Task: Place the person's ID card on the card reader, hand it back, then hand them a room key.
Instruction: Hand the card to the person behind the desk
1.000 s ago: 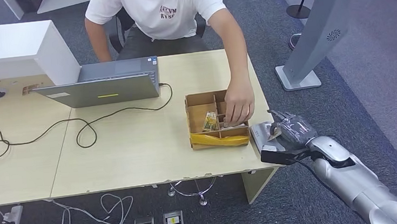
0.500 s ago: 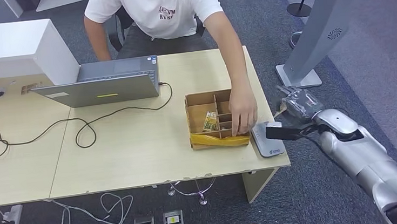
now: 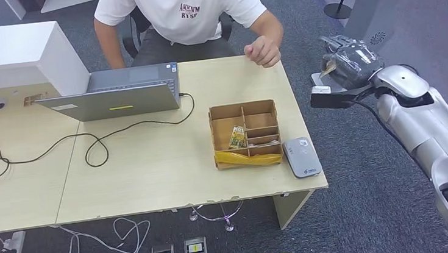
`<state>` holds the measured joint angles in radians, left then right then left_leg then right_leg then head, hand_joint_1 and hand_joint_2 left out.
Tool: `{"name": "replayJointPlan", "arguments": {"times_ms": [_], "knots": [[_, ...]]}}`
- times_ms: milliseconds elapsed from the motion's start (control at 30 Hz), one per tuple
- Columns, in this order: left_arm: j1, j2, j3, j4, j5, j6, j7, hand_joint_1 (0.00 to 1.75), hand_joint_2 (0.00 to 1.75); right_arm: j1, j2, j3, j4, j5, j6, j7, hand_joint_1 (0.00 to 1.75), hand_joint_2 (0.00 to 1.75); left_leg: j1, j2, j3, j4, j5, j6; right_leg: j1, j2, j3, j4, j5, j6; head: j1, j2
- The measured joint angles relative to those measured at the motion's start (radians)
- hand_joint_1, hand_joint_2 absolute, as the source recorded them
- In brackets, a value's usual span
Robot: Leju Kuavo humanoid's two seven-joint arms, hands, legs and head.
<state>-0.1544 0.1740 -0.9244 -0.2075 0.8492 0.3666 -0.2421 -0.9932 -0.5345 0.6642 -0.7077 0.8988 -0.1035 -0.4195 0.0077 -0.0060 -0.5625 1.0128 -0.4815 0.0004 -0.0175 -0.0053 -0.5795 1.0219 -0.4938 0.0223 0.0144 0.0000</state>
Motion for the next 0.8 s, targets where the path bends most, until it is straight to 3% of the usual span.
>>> {"name": "replayJointPlan", "arguments": {"times_ms": [367, 800], "knots": [[-0.003, -0.002, -0.011, 0.000, -0.002, 0.000, 0.000, 0.00, 0.00, -0.096, 0.046, 0.007, 0.075, 0.023, -0.002, -0.023, 1.75, 1.75, 0.000, -0.001, -0.002, 0.000, 0.000, 0.000, 0.000, -0.001, -0.001, 0.000, 0.000, 0.000, 0.000, 0.000], [-0.020, -0.004, -0.029, 0.000, -0.028, -0.006, 0.000, 0.00, 0.00, -0.186, 0.188, 0.021, 0.180, 0.048, 0.011, -0.026, 1.74, 1.75, 0.000, -0.001, -0.002, 0.000, 0.000, 0.000, 0.000, 0.000, -0.001, 0.001, 0.000, 0.000, 0.000, 0.000]]}}
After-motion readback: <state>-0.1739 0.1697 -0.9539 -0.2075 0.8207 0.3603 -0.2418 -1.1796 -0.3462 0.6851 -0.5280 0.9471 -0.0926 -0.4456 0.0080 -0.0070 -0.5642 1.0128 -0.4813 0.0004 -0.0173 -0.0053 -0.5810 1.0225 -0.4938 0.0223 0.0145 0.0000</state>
